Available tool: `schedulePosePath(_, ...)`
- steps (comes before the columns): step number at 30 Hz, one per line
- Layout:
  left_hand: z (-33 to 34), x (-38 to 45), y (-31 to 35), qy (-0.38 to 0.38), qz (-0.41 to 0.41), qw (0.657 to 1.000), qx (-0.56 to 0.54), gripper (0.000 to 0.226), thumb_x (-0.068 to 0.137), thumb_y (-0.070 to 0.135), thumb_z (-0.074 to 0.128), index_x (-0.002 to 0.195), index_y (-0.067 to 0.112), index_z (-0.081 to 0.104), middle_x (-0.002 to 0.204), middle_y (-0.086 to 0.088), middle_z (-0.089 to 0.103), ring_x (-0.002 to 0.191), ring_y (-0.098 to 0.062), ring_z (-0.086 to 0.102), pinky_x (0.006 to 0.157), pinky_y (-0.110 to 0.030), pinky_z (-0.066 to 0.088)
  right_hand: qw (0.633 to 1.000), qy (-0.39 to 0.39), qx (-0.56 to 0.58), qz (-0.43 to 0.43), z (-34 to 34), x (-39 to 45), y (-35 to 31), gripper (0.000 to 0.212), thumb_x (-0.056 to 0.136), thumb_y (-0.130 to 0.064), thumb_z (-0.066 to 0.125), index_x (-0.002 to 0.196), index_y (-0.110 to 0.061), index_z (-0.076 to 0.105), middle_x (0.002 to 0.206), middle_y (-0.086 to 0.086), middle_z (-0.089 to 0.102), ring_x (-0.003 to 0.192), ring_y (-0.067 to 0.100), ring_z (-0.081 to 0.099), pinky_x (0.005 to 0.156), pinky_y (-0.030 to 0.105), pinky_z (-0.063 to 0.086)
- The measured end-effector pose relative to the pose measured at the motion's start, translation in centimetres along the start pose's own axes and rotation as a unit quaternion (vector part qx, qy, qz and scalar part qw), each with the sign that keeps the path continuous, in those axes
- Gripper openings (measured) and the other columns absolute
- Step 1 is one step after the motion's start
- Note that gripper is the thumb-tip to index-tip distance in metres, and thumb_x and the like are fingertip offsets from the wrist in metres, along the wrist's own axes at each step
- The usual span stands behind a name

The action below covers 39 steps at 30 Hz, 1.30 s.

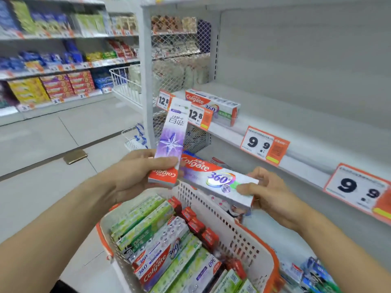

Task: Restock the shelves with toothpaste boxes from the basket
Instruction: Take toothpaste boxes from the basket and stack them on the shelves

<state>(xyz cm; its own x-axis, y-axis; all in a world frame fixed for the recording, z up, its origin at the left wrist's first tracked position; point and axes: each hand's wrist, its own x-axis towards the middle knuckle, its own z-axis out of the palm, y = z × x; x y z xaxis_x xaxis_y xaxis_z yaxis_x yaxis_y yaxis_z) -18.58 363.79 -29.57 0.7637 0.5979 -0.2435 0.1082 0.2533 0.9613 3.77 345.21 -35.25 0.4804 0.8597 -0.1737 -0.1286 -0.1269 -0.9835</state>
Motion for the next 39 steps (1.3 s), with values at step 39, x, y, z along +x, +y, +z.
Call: schedulePosePath(39,4.6,9.5,1.8,0.098,0.146,0.984,-0.018,0.023,0.081,0.02,0.082,0.086,0.025,0.06,0.087,0.006,0.073,0.082,-0.011,0.071,0.062,-0.022,0.051,0.964,0.072,-0.257,-0.021,-1.0,17.7,-14.8,0.037,0.096,-0.009,0.063,0.132,-0.017,0.063,0.121,0.001,0.069,0.091,0.011,0.064,0.079,0.02,0.052)
